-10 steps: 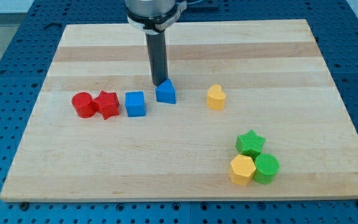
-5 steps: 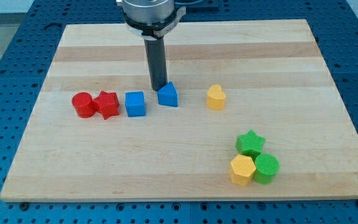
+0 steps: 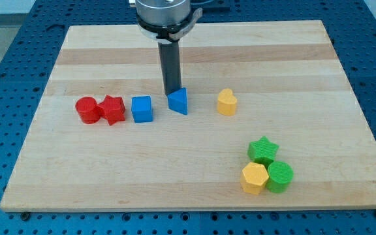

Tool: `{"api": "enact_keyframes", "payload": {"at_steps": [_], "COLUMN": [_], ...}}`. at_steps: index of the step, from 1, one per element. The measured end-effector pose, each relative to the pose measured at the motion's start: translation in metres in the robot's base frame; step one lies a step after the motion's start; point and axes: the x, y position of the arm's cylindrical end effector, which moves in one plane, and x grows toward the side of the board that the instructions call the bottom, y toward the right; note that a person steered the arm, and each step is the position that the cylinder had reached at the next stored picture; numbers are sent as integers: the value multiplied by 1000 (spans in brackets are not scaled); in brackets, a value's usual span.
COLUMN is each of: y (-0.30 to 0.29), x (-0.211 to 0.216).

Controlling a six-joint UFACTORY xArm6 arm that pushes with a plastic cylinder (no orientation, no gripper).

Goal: Keep the blue triangle to the right of the blue cube

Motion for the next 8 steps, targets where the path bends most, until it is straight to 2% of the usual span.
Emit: {"api": "enact_keyframes", "payload": {"at_steps": [4,5,6,7,8], "y": [7,10,56,125,152], "x": [5,-8,-40,-38,-14]}}
